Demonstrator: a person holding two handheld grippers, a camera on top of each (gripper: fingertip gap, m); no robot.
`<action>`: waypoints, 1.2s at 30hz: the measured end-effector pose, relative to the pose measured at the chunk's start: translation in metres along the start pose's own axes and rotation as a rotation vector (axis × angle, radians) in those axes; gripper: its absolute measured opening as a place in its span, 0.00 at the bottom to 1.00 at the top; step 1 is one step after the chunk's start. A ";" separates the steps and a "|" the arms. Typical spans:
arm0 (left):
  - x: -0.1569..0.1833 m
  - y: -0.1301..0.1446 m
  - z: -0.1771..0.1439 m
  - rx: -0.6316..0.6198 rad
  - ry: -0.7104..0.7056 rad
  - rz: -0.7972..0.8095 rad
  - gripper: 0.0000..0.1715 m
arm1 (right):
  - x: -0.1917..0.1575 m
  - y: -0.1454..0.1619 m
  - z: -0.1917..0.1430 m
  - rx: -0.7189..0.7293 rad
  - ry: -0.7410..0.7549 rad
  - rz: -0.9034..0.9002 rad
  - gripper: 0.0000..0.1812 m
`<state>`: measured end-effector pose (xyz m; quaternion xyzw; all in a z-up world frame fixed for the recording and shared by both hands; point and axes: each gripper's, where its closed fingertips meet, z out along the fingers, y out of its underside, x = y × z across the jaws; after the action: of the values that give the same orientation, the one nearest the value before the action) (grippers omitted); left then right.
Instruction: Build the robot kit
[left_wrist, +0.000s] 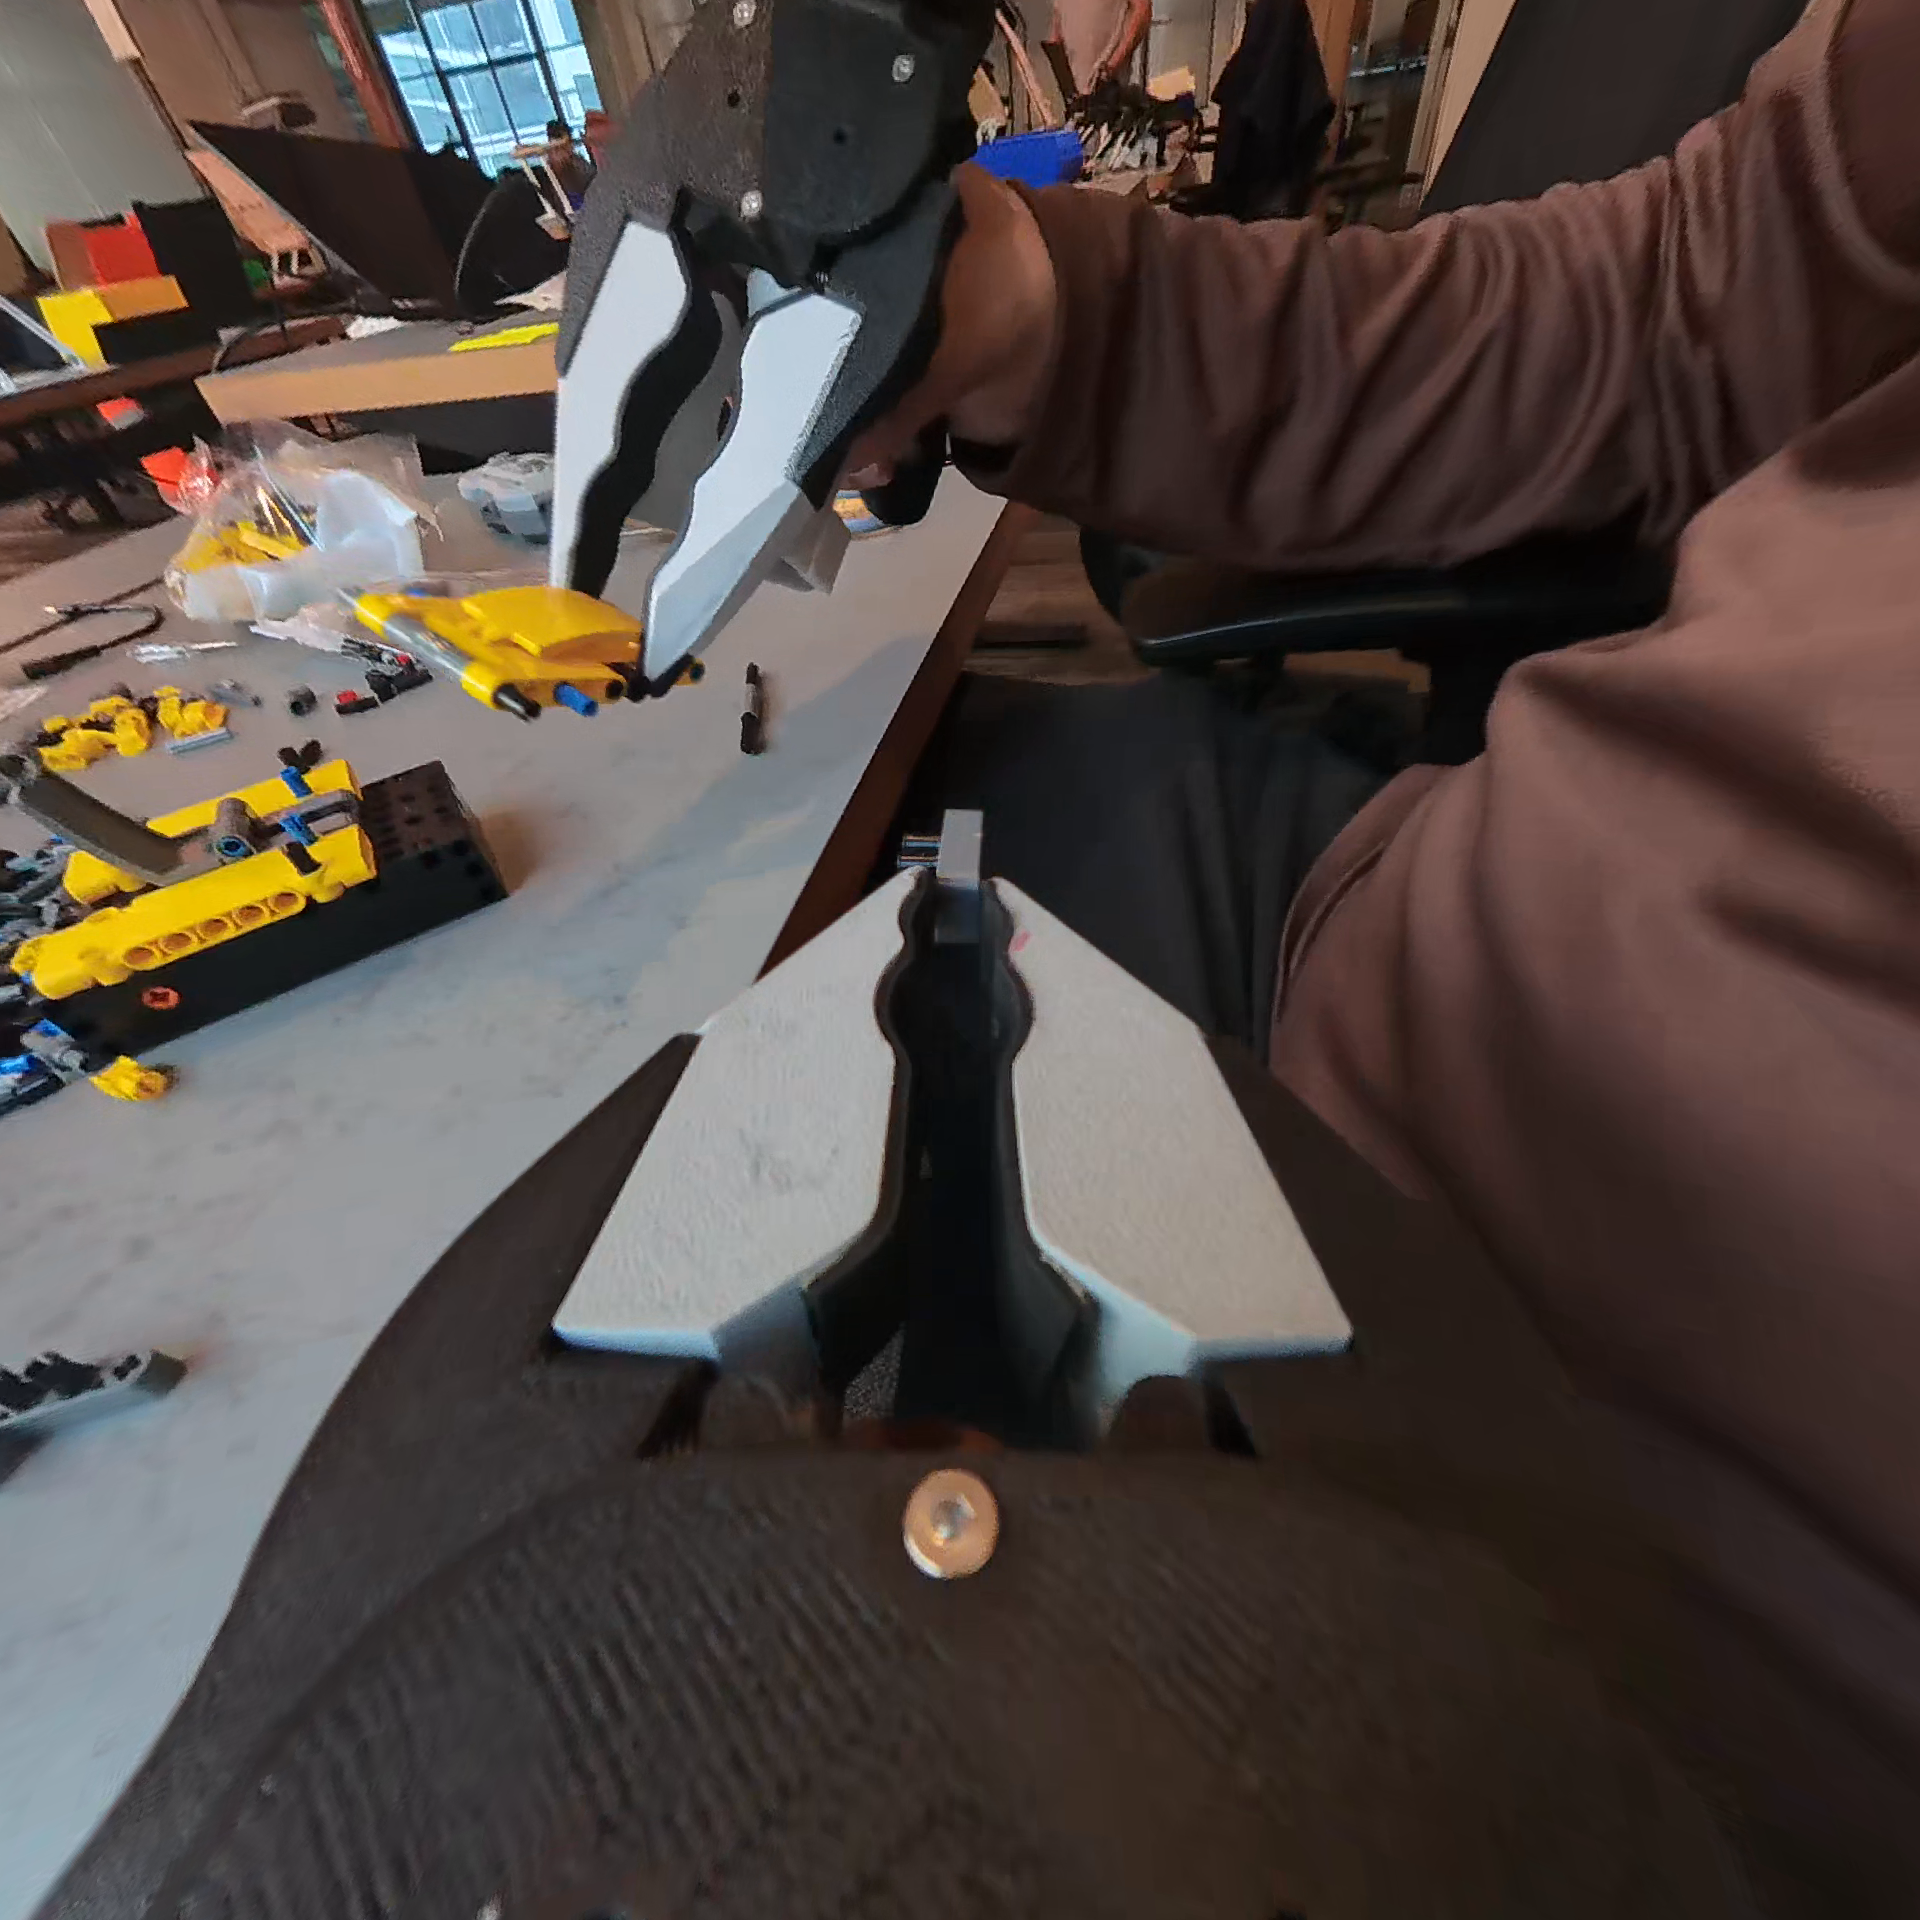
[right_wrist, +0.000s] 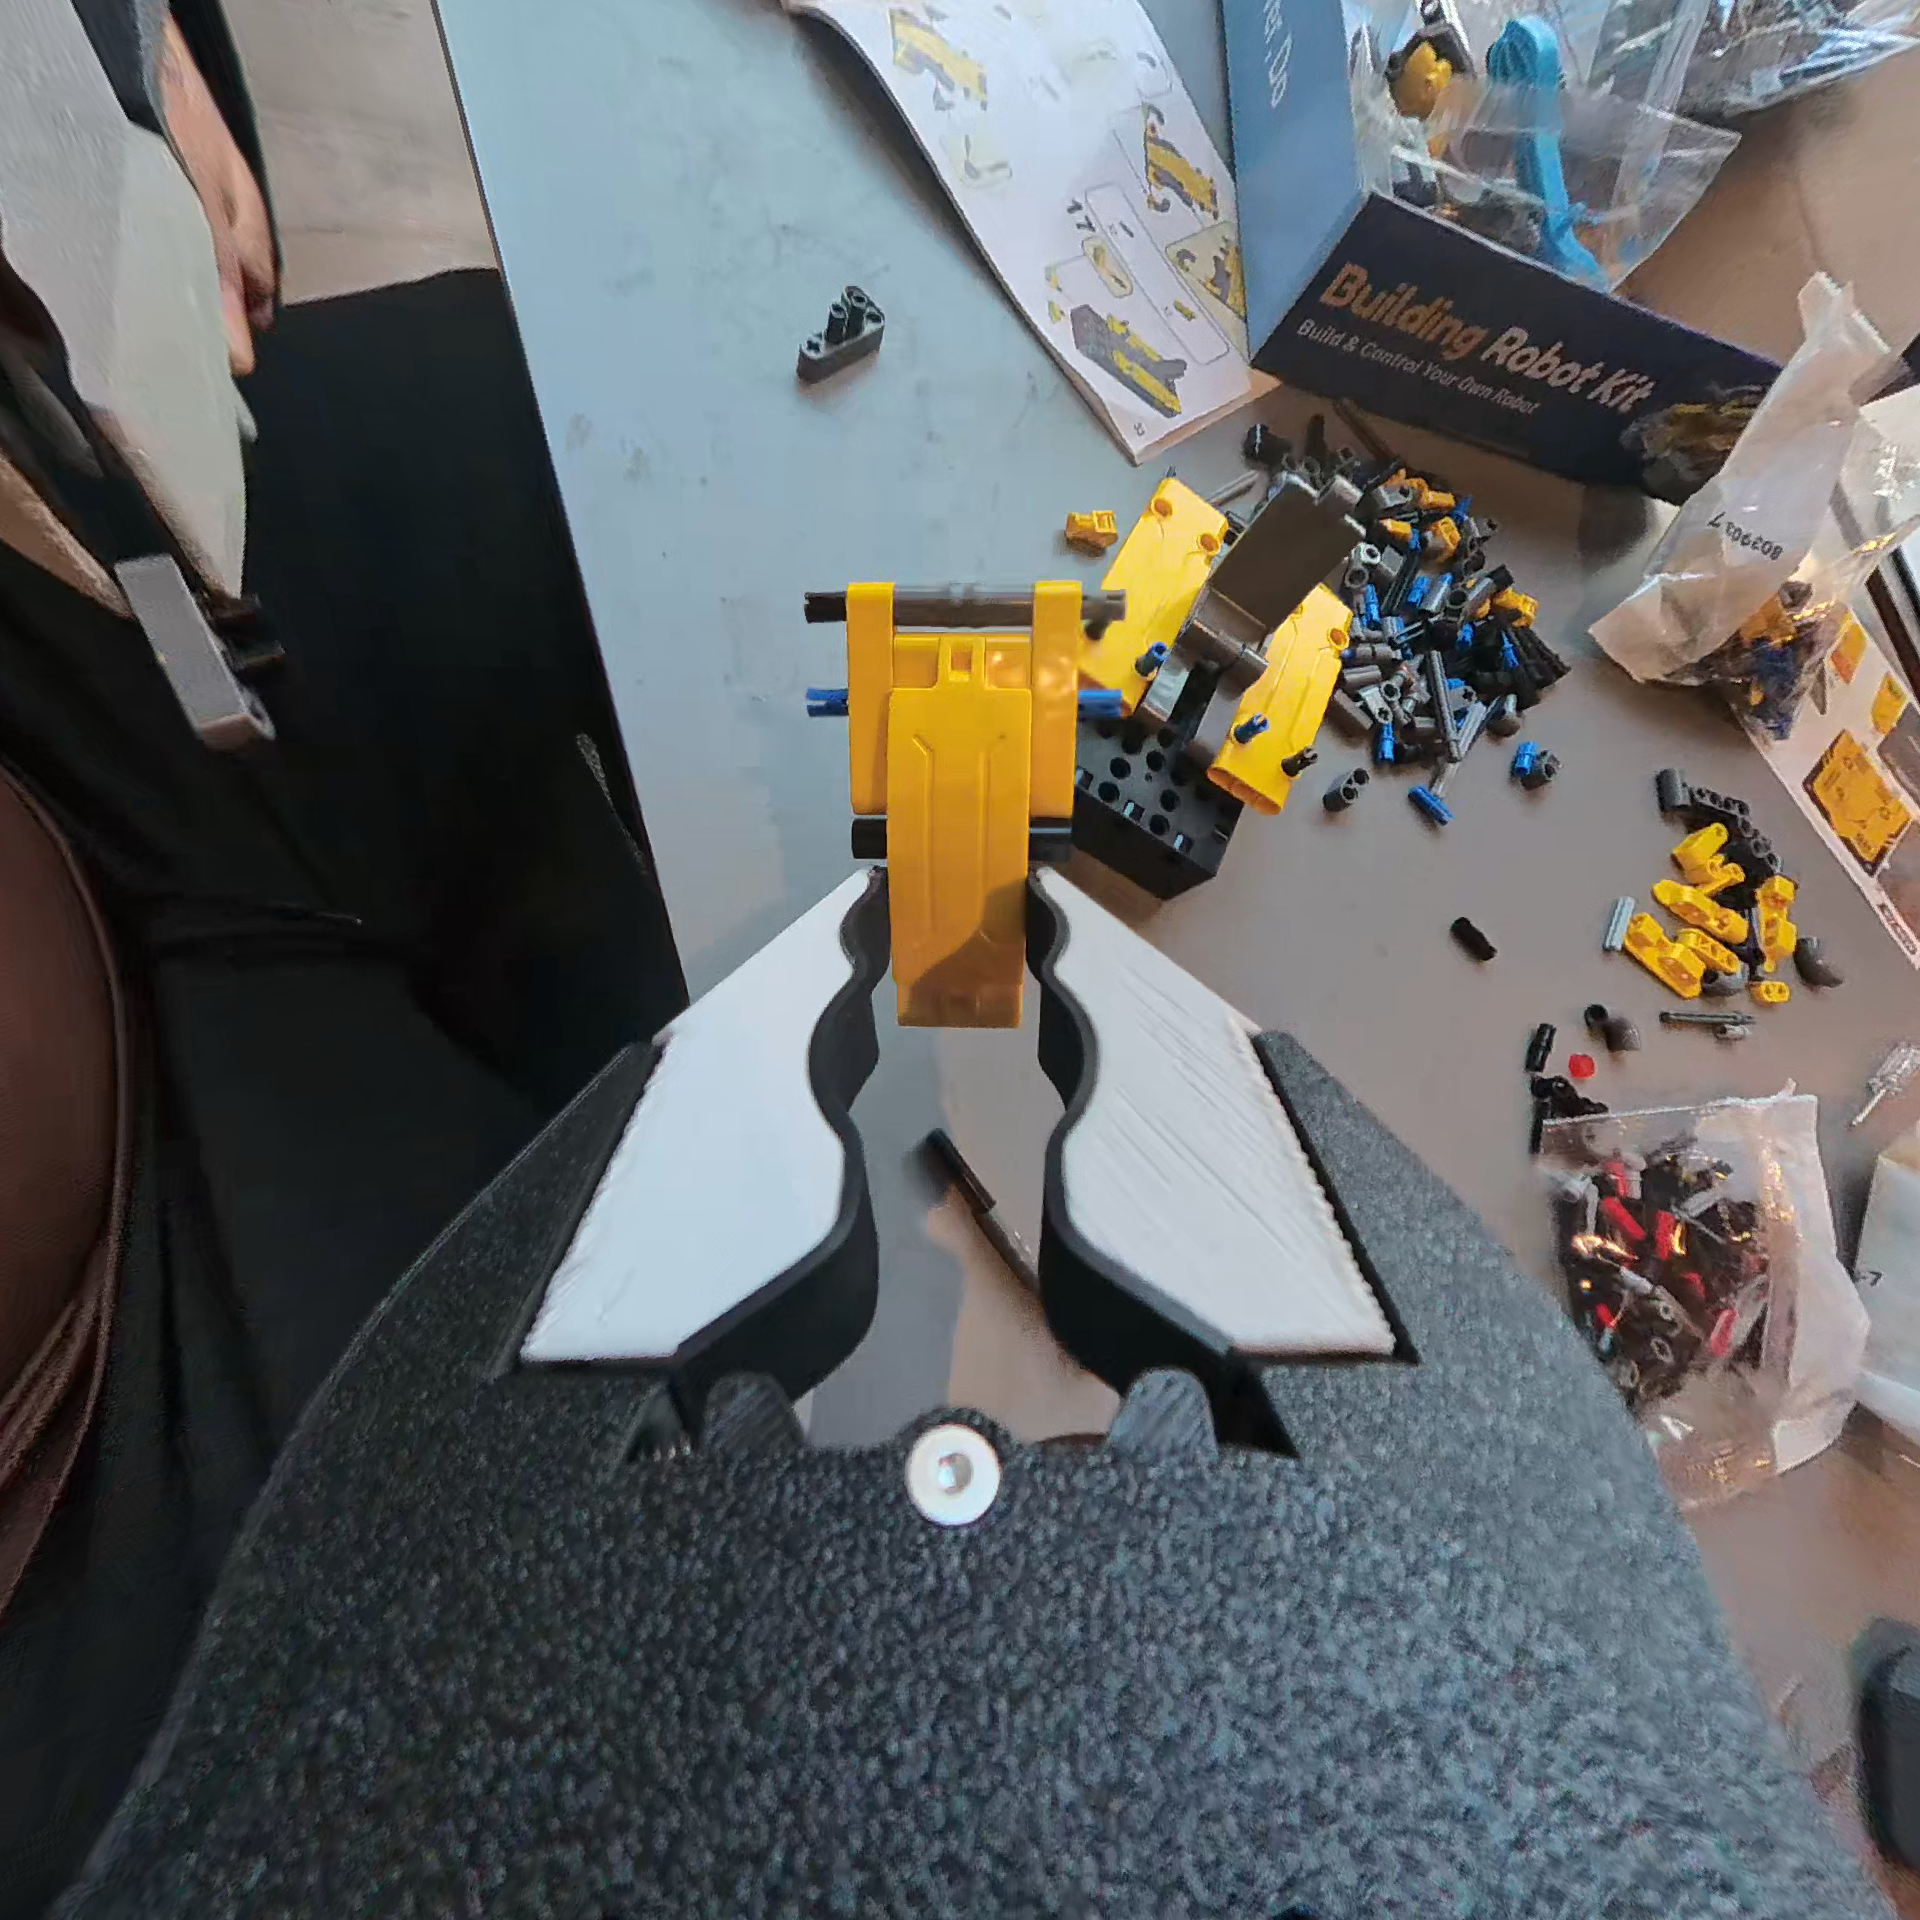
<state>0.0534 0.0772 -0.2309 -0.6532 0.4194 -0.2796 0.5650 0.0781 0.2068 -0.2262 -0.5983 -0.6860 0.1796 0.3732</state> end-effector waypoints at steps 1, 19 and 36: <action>-0.002 -0.001 0.001 0.002 0.003 0.003 0.03 | 0.001 0.004 0.000 -0.016 0.004 -0.007 0.14; -0.034 0.012 0.005 0.024 -0.014 0.044 0.03 | 0.028 0.006 -0.012 0.057 -0.149 0.092 0.14; -0.030 0.014 -0.020 0.034 -0.055 -0.102 0.03 | -0.026 -0.021 0.052 -0.030 -0.456 0.038 0.14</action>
<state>0.0188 0.0932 -0.2376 -0.6715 0.3651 -0.2971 0.5723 0.0255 0.1878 -0.2534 -0.5606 -0.7438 0.3068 0.1962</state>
